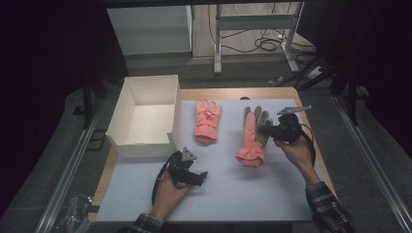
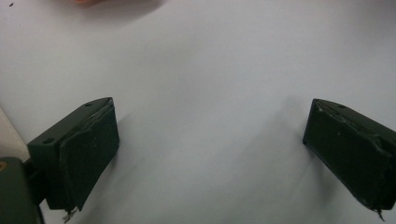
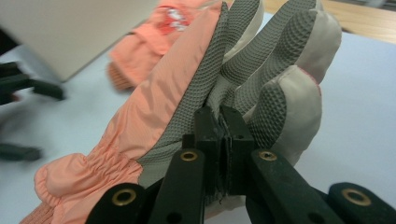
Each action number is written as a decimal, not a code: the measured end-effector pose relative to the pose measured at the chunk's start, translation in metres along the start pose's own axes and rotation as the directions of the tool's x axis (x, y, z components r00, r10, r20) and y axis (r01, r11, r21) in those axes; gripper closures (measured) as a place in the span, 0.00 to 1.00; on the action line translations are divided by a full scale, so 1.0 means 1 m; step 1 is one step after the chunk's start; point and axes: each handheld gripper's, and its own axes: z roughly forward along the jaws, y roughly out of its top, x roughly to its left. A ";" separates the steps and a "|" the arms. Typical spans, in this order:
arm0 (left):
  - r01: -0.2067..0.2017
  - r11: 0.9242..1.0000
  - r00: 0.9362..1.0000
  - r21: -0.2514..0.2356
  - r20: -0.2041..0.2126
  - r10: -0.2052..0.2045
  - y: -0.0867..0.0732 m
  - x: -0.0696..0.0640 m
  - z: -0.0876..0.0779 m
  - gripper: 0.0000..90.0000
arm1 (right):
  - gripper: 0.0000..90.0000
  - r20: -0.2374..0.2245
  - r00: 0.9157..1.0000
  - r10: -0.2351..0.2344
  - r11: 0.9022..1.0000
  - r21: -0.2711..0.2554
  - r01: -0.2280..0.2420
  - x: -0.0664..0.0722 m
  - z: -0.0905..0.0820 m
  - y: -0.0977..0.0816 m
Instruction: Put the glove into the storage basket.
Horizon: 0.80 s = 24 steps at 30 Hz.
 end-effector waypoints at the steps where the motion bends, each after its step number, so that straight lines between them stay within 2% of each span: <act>1: 0.000 1.000 1.000 0.000 0.000 0.000 0.000 0.000 0.000 0.04 | 0.96 -0.019 1.000 -0.012 1.000 0.000 0.012 0.004 0.000 -0.001; 2: 0.000 1.000 1.000 0.000 0.000 0.000 0.000 0.000 0.000 0.04 | 0.96 -0.052 0.998 -0.021 1.000 0.006 0.022 0.011 0.000 -0.002; 5: -0.003 1.000 1.000 0.000 -0.001 0.004 0.000 0.000 0.000 0.04 | 0.96 -0.077 0.996 -0.035 0.999 0.013 0.036 0.018 0.001 -0.004; 8: -0.004 1.000 1.000 0.001 -0.001 0.004 0.000 0.000 0.000 0.04 | 0.96 -0.137 0.989 -0.056 0.998 0.022 0.060 0.032 0.004 -0.010; 13: -0.005 1.000 1.000 0.003 0.000 0.005 0.000 0.000 0.000 0.04 | 0.96 -0.175 0.982 -0.071 0.996 0.048 0.081 0.045 0.009 -0.018; 14: -0.005 1.000 1.000 0.001 -0.001 0.005 0.000 0.000 0.000 0.04 | 0.96 -0.197 0.977 -0.075 0.994 0.060 0.088 0.051 0.013 -0.023; 20: -0.007 1.000 1.000 0.003 0.000 0.007 0.000 0.000 0.000 0.04 | 0.96 -0.226 0.970 -0.086 0.990 0.089 0.108 0.059 0.022 -0.031; 24: -0.007 1.000 1.000 0.004 -0.001 0.007 0.000 0.000 0.000 0.04 | 0.96 -0.249 0.964 -0.097 0.985 0.116 0.129 0.060 0.036 -0.036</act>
